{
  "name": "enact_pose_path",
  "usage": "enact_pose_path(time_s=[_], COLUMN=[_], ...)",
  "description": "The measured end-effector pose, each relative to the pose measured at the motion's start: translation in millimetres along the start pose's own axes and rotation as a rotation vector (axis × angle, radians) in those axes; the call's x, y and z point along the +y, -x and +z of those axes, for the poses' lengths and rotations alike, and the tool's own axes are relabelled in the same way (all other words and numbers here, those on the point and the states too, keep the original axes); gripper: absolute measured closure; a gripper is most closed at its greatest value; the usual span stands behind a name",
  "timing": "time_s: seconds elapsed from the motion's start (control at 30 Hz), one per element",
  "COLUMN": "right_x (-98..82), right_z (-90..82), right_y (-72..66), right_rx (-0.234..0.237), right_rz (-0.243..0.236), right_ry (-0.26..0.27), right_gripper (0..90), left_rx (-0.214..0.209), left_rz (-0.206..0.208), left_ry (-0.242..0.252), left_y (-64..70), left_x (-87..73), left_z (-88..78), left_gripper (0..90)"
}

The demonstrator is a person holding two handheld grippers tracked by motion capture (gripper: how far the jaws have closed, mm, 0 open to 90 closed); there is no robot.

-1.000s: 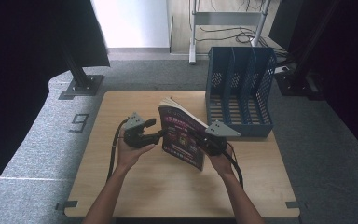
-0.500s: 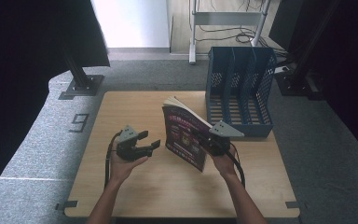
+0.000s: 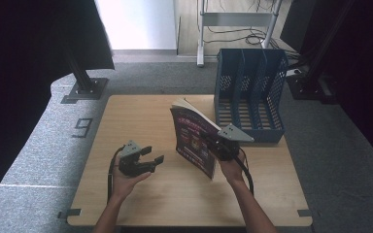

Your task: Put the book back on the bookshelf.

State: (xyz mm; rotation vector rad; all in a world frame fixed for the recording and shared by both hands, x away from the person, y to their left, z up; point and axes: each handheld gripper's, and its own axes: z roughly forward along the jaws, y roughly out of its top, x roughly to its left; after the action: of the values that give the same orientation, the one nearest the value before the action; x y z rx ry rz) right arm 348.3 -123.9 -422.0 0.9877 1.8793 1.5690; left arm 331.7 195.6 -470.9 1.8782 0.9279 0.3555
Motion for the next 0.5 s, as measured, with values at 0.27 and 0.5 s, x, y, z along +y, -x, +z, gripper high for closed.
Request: enact_pose_path(time_s=[0.27, 0.5], right_x=[9.8, 17.6], right_z=[-2.0, -5.5], right_y=[-5.0, -6.5], right_rx=[-0.011, -0.01], right_rz=[0.001, 0.01], right_ry=[0.018, 0.057], right_gripper=[82.0, 82.0], left_rx=[-0.02, -0.038], left_rz=[-0.012, -0.015], left_ry=[0.01, 0.011], left_y=[1.7, 1.5], left_x=[-2.4, -4.1], left_z=[-1.6, -0.1], left_gripper=[32.1, 32.0])
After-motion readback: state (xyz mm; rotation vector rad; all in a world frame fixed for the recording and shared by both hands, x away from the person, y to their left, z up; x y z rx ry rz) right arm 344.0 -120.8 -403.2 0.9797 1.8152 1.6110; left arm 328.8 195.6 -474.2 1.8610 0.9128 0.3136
